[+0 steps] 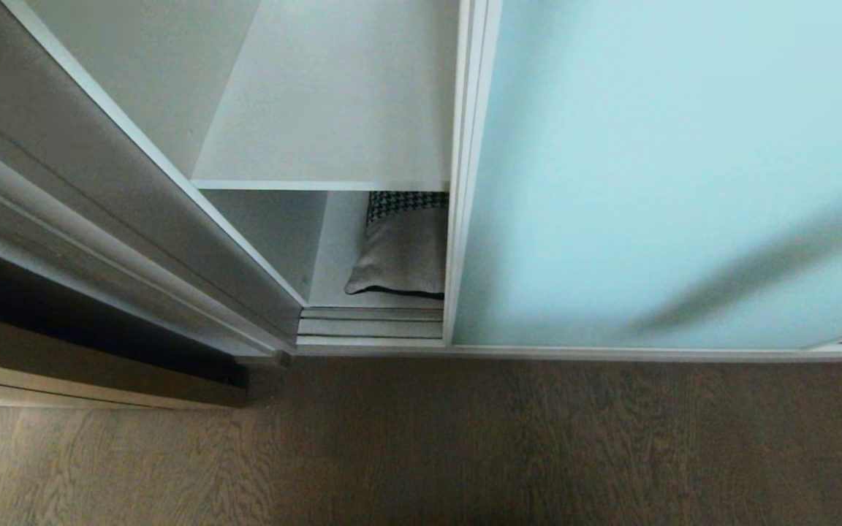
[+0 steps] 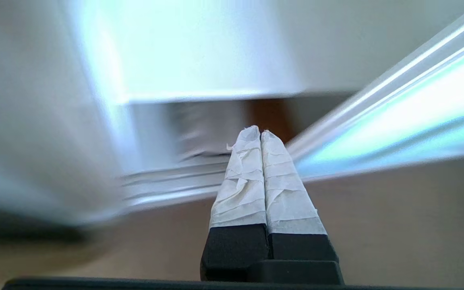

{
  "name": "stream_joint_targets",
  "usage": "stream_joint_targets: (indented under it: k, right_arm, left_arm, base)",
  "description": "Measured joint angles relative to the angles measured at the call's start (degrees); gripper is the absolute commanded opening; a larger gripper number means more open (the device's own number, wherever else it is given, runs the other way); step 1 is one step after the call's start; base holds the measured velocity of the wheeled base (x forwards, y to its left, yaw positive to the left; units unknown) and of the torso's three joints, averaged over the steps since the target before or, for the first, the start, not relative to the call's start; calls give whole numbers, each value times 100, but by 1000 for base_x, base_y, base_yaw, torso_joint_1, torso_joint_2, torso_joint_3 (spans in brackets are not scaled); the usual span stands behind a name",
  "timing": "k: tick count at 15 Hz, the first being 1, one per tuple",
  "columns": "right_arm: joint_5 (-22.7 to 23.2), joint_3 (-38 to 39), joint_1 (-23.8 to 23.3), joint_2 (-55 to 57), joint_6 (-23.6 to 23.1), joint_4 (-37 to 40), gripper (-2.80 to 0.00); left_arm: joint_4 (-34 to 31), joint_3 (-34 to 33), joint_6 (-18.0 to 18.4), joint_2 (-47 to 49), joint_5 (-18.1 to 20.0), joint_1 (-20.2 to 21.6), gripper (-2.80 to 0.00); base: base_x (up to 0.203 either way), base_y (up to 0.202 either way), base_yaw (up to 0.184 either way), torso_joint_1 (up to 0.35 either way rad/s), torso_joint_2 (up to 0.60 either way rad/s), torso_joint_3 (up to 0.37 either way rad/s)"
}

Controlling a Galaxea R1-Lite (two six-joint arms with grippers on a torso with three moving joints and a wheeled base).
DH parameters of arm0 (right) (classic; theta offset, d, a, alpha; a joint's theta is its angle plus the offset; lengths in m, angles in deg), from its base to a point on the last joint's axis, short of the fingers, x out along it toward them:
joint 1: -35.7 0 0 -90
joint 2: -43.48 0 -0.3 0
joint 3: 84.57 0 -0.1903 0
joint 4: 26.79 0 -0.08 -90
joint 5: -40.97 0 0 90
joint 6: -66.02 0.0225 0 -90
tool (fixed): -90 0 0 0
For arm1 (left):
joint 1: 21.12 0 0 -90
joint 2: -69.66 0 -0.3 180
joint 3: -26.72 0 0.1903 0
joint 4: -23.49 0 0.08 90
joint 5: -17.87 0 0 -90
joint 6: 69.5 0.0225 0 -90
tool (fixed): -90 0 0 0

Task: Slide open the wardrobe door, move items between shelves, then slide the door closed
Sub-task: Close the door

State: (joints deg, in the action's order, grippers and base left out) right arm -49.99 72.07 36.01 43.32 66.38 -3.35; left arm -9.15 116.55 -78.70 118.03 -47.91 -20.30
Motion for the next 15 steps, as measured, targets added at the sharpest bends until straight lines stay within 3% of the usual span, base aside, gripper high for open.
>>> stream_joint_targets:
  k: [4,6,7,11,15]
  right_arm:
    - [0,0,0,1,0,0,-280]
    - [2,0,0,2,-2,2,-280]
    - [0,0,0,2,-2,2,-280]
    - [0,0,0,2,-1,1,-280]
    - [0,0,0,2,0,2,-280]
  left_arm:
    - [-64,830,-972,1218,1831,-33,-280]
    - [-46,884,-1089,1637,2595,-57,-280]
    - [-26,909,-1095,1813,2788,-120,-280]
    - [-27,976,-1076,2210,2748,-929,-280]
    - [-36,1006,-1002,2327,1923,-2400,-280]
  base:
    - [0,0,0,0,0,0]
    - [0,0,0,0,0,0]
    - [0,0,0,0,0,0]
    - [0,0,0,0,0,0]
    - [0,0,0,0,0,0]
